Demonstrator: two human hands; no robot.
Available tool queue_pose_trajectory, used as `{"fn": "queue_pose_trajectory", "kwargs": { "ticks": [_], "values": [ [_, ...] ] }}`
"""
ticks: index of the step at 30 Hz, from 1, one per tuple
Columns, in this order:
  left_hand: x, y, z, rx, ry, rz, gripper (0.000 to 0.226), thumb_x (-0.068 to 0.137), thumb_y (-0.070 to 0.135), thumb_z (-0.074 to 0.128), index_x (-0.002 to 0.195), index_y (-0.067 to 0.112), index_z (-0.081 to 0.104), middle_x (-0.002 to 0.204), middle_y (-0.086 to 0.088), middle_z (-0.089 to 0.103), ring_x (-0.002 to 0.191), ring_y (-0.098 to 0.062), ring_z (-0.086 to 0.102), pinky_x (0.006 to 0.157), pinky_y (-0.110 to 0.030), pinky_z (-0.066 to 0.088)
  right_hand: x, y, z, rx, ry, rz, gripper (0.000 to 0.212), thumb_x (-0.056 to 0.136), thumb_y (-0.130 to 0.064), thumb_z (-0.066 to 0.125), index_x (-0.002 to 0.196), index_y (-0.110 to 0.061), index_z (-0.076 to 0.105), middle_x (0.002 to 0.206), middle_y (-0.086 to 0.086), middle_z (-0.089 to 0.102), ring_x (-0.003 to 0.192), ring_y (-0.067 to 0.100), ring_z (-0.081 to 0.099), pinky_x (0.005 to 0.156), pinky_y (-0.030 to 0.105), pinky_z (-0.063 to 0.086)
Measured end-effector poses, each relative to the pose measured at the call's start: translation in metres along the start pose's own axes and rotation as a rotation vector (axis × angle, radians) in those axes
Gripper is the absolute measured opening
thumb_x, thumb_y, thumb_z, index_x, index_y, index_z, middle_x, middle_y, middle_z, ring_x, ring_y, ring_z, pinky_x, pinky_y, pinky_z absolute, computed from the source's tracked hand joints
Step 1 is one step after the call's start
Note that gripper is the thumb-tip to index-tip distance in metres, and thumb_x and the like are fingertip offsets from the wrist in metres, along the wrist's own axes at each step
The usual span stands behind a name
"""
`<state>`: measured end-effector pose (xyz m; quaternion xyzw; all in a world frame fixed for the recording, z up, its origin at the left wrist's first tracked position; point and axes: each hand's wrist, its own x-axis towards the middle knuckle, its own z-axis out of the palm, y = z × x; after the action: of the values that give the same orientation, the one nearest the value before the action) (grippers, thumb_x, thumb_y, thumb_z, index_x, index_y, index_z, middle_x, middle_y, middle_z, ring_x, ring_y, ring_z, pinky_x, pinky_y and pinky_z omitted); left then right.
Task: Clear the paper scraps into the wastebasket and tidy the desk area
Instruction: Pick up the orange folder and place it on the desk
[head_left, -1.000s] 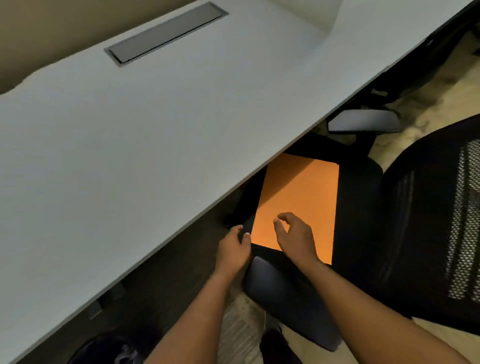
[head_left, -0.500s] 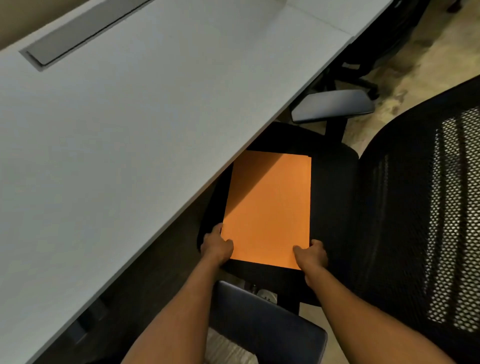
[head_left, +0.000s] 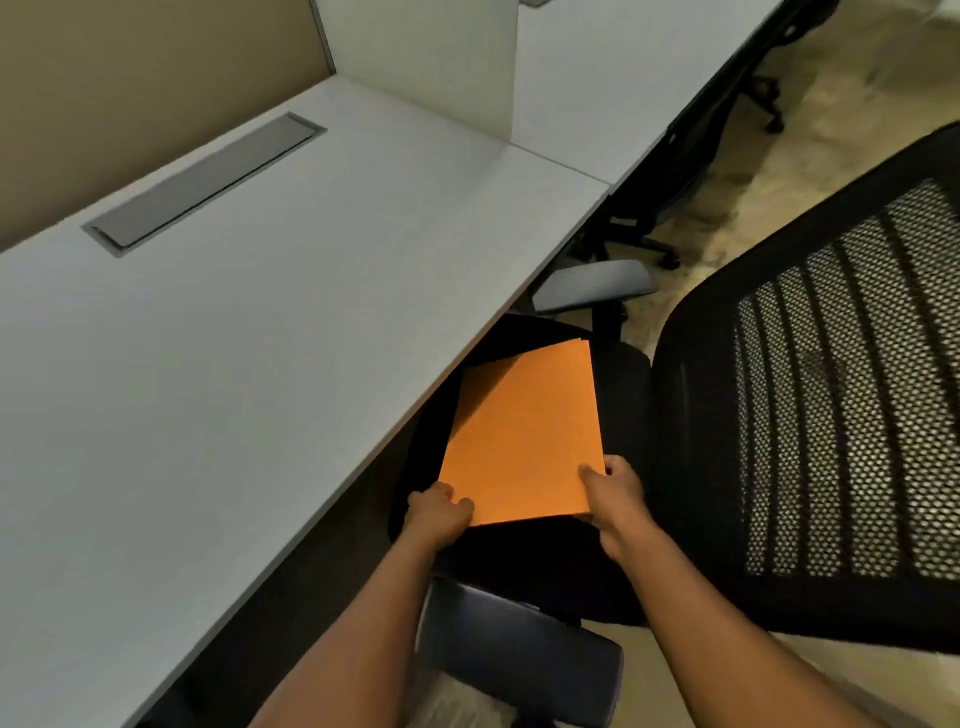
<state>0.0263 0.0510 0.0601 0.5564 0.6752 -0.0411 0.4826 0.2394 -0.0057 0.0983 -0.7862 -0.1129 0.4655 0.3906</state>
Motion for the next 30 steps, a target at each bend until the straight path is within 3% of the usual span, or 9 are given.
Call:
{"fn": "queue_pose_trajectory", "kwargs": {
  "ticks": [4, 9, 15, 17, 20, 22, 25, 28, 30],
  "values": [
    [-0.048, 0.024, -0.011, 0.016, 0.000, 0.202, 0.038, 0.094, 0.033, 0.051, 0.121, 0.006, 0.058, 0.130, -0.016, 0.056, 0.106, -0.030, 0.056, 0.084, -0.032, 0.043, -0.050, -0.039, -0.014, 0.088, -0.010, -0.110, 0.012, 0.098, -0.022, 0.053, 0.110, -0.021, 0.053, 0.104, 0.005, 0.061, 0.092, 0.024, 0.061, 0.065, 0.036, 0.056],
    [-0.117, 0.052, -0.036, -0.042, 0.016, 0.443, 0.048, 0.100, 0.041, 0.044, 0.141, 0.015, 0.048, 0.146, -0.009, 0.047, 0.133, -0.025, 0.043, 0.108, -0.036, 0.034, -0.119, -0.077, -0.018, 0.064, 0.062, -0.278, 0.014, 0.097, -0.025, 0.054, 0.110, -0.025, 0.050, 0.107, 0.002, 0.058, 0.092, 0.021, 0.060, 0.061, 0.034, 0.056],
    [-0.213, 0.065, -0.082, -0.618, -0.275, 0.581, 0.046, 0.094, 0.063, 0.041, 0.124, 0.032, 0.059, 0.118, -0.005, 0.066, 0.106, -0.020, 0.064, 0.091, -0.044, 0.054, -0.223, -0.087, 0.011, -0.271, 0.114, -0.703, 0.010, 0.095, -0.032, 0.050, 0.105, -0.032, 0.051, 0.095, -0.002, 0.065, 0.078, 0.013, 0.063, 0.062, 0.034, 0.052],
    [-0.233, 0.059, -0.098, -0.730, -0.261, 0.641, 0.041, 0.094, 0.060, 0.045, 0.125, 0.035, 0.056, 0.114, -0.002, 0.068, 0.105, -0.021, 0.066, 0.080, -0.042, 0.058, -0.256, -0.080, 0.028, -0.427, 0.126, -0.836, 0.013, 0.096, -0.031, 0.048, 0.108, -0.032, 0.052, 0.088, 0.000, 0.067, 0.079, 0.022, 0.064, 0.069, 0.041, 0.054],
    [-0.249, 0.038, -0.120, -0.947, -0.163, 0.626, 0.032, 0.100, 0.040, 0.046, 0.132, 0.036, 0.048, 0.114, -0.003, 0.069, 0.106, -0.022, 0.067, 0.088, -0.043, 0.056, -0.293, -0.067, 0.057, -0.605, 0.162, -1.038, 0.022, 0.097, -0.027, 0.047, 0.119, -0.029, 0.048, 0.087, 0.004, 0.066, 0.078, 0.029, 0.064, 0.063, 0.037, 0.047],
    [-0.257, 0.017, -0.135, -1.065, -0.095, 0.593, 0.031, 0.102, 0.026, 0.043, 0.131, 0.030, 0.051, 0.114, -0.005, 0.070, 0.103, -0.021, 0.068, 0.084, -0.036, 0.057, -0.311, -0.058, 0.074, -0.598, 0.110, -1.094, 0.027, 0.097, -0.029, 0.049, 0.124, -0.030, 0.050, 0.096, 0.001, 0.067, 0.087, 0.026, 0.064, 0.065, 0.034, 0.046],
    [-0.265, -0.018, -0.159, -1.183, 0.014, 0.517, 0.033, 0.100, 0.010, 0.039, 0.124, 0.023, 0.057, 0.113, -0.010, 0.069, 0.103, -0.028, 0.067, 0.081, -0.039, 0.057, -0.328, -0.044, 0.098, -0.544, -0.117, -1.145, 0.038, 0.093, -0.033, 0.057, 0.131, -0.026, 0.053, 0.123, -0.002, 0.062, 0.112, 0.018, 0.056, 0.090, 0.032, 0.046],
    [-0.270, -0.056, -0.179, -1.234, 0.091, 0.445, 0.035, 0.102, 0.010, 0.035, 0.124, 0.026, 0.057, 0.112, -0.006, 0.071, 0.100, -0.028, 0.068, 0.079, -0.043, 0.059, -0.336, -0.040, 0.121, -0.593, -0.333, -1.135, 0.043, 0.092, -0.043, 0.057, 0.132, -0.025, 0.053, 0.130, -0.004, 0.058, 0.118, 0.015, 0.052, 0.096, 0.028, 0.039],
    [-0.272, -0.080, -0.191, -1.272, 0.129, 0.428, 0.036, 0.104, 0.011, 0.032, 0.127, 0.028, 0.055, 0.113, -0.004, 0.071, 0.101, -0.028, 0.068, 0.073, -0.044, 0.059, -0.336, -0.042, 0.133, -0.603, -0.367, -1.104, 0.045, 0.093, -0.048, 0.056, 0.130, -0.024, 0.055, 0.134, -0.004, 0.056, 0.122, 0.015, 0.050, 0.097, 0.029, 0.037]
  ]
}}
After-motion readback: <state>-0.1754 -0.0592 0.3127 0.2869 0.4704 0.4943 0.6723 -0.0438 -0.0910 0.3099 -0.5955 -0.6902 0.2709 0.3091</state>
